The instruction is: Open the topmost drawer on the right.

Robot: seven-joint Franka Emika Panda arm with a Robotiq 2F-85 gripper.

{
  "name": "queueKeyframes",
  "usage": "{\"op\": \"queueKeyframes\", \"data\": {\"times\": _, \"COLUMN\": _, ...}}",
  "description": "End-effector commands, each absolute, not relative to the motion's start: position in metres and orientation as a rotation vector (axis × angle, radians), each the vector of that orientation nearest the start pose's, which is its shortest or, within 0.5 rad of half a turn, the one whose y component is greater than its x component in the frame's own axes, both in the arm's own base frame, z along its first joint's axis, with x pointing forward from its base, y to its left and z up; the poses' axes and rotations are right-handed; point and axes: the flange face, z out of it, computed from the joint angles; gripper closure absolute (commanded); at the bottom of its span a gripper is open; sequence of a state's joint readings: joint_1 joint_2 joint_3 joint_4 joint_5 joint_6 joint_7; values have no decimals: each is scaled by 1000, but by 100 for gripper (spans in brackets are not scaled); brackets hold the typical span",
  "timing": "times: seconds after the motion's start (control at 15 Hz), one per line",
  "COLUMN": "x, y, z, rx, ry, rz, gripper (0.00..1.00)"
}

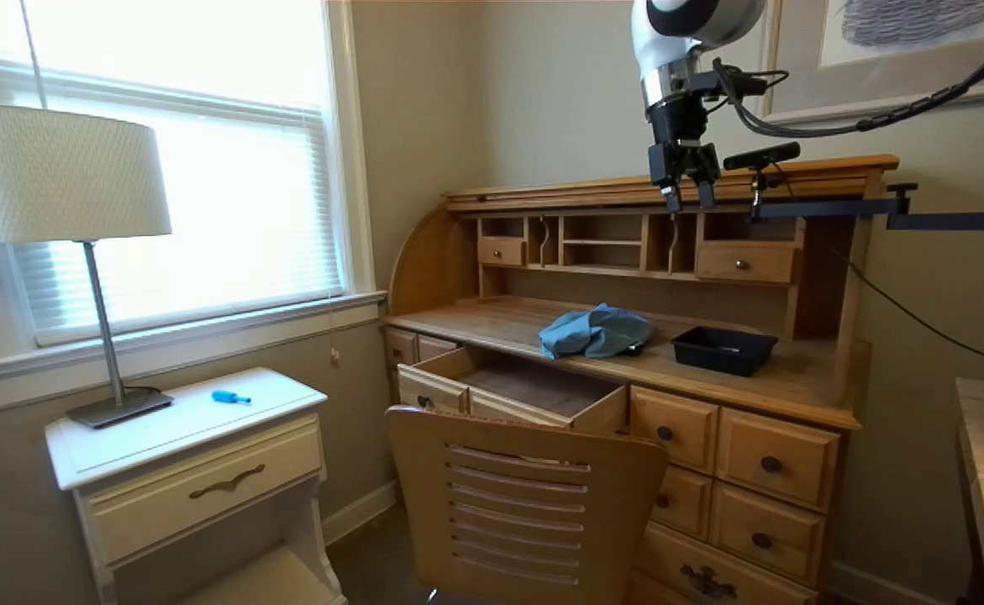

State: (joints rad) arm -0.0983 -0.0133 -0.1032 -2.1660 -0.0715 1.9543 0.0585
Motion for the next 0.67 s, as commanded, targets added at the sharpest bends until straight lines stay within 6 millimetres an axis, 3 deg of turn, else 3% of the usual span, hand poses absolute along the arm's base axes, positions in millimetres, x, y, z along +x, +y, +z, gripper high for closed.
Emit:
{"op": "queueKeyframes", "data": {"times": 0.0, "x": 496, "y": -93, "z": 350, "rx": -3229, "ry": 304, "rz": 268, "gripper": 0}}
{"op": "queueKeyframes", "data": {"times": 0.33, "x": 493, "y": -69, "z": 299, "rx": -3253, "ry": 192, "rz": 300, "gripper": 0}}
{"op": "queueKeyframes", "data": {"times": 0.47, "x": 490, "y": -63, "z": 288, "rx": -3256, "ry": 156, "rz": 343, "gripper": 0}}
{"op": "queueKeyframes", "data": {"times": 0.6, "x": 492, "y": -65, "z": 290, "rx": -3229, "ry": 170, "rz": 354, "gripper": 0}}
